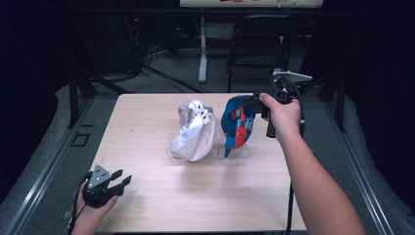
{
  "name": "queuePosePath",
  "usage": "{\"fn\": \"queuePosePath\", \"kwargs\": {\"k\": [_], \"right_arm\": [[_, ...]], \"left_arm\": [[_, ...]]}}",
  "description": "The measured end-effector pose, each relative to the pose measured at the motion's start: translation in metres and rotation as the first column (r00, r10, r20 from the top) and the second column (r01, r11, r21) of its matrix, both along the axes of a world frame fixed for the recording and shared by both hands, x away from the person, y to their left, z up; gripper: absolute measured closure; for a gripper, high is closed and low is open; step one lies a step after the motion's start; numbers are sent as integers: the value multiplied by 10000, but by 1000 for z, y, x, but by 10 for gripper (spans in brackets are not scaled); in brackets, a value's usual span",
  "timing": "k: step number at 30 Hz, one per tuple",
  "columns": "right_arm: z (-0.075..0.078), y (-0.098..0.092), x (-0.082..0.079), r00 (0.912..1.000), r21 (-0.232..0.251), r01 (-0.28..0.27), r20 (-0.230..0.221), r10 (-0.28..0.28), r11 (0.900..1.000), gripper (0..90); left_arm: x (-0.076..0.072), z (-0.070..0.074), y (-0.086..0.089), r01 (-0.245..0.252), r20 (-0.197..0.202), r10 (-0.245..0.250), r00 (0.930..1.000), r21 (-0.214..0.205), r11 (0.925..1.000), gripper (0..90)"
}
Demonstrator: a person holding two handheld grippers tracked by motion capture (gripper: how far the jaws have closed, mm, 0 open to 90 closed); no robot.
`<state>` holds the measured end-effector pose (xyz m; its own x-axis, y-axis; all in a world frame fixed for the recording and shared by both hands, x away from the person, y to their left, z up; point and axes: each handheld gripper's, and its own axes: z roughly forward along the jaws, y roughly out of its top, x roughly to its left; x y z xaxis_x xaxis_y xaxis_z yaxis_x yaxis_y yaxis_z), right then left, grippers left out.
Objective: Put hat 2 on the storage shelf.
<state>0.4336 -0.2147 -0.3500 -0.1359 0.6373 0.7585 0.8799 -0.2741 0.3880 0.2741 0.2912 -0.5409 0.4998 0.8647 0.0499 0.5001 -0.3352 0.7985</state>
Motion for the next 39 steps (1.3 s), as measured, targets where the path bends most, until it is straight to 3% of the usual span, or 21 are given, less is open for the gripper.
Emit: {"fn": "queuePosePath", "kwargs": {"k": [12,17,19,22,26,31,39], "right_arm": [[-2,-6,-3,10000,-378,6,6,-6,9993,767],[-1,-12,-5,9997,-540,208,132,-201,9983,649],[-2,-14,-6,9985,-655,316,468,-285,9974,594],[-3,-17,-10,9981,-902,174,605,-120,9958,565],[-5,-15,-21,9950,-1533,45,997,110,9882,511],[-8,-15,-34,9888,-2137,-26,1454,345,9769,502],[-26,-28,-65,9812,-1917,-147,1862,511,9813,483]], "left_arm": [[-1,0,-2,69,-34,-69,10000,81,9999,576],[0,-1,-2,81,-52,-80,10000,134,9999,555],[1,-1,-3,25,44,-26,10000,85,10000,539],[5,-2,-5,21,109,-22,9999,84,10000,514],[9,-5,-9,145,195,-150,9997,245,9996,479],[14,-6,-12,245,211,-247,9995,123,9996,475],[19,-7,-16,393,69,-393,9992,58,9992,475]]}}
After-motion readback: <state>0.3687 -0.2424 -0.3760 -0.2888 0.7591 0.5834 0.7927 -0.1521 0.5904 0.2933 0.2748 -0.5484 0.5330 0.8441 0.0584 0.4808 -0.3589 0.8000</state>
